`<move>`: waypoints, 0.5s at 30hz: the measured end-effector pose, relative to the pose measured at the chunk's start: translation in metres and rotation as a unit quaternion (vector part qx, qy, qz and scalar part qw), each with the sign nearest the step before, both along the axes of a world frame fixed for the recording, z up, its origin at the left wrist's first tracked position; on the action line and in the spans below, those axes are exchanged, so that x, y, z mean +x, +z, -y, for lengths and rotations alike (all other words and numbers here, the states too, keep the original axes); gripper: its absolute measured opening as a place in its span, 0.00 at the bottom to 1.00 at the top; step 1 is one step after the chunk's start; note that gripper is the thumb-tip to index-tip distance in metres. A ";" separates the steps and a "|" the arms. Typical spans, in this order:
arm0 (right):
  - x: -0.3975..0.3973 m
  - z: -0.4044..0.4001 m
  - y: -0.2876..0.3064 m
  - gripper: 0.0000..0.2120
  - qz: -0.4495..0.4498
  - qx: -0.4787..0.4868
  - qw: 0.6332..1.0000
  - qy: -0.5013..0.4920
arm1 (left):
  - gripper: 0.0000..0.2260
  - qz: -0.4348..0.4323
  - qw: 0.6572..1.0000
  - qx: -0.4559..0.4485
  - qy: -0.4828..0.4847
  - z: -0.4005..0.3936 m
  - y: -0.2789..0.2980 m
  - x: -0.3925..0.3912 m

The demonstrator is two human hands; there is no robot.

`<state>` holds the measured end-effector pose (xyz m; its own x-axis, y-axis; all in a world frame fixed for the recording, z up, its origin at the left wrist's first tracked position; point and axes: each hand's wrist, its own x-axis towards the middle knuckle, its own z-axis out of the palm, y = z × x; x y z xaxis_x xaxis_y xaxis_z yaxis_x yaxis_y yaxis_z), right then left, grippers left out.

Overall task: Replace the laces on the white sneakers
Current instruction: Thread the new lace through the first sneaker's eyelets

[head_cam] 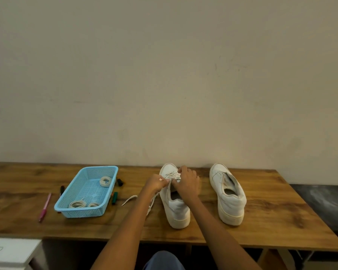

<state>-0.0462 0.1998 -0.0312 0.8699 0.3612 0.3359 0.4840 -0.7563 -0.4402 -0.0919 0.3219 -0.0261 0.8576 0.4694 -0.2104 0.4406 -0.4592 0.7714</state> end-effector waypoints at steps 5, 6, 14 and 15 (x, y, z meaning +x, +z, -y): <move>0.000 0.002 0.000 0.16 -0.007 0.005 1.000 0.002 | 0.18 -0.018 0.999 -0.032 0.020 0.003 -0.002 0.002; 0.000 0.002 0.001 0.16 -0.008 0.005 1.000 0.001 | 0.19 -0.036 0.999 -0.023 0.016 0.004 -0.001 0.001; 0.001 0.002 0.000 0.17 -0.016 0.016 1.000 -0.001 | 0.12 0.288 0.847 -0.367 0.254 -0.004 0.029 0.012; 0.001 0.002 0.000 0.17 -0.017 0.018 1.000 -0.001 | 0.10 0.345 0.769 -0.457 0.285 -0.008 0.031 0.012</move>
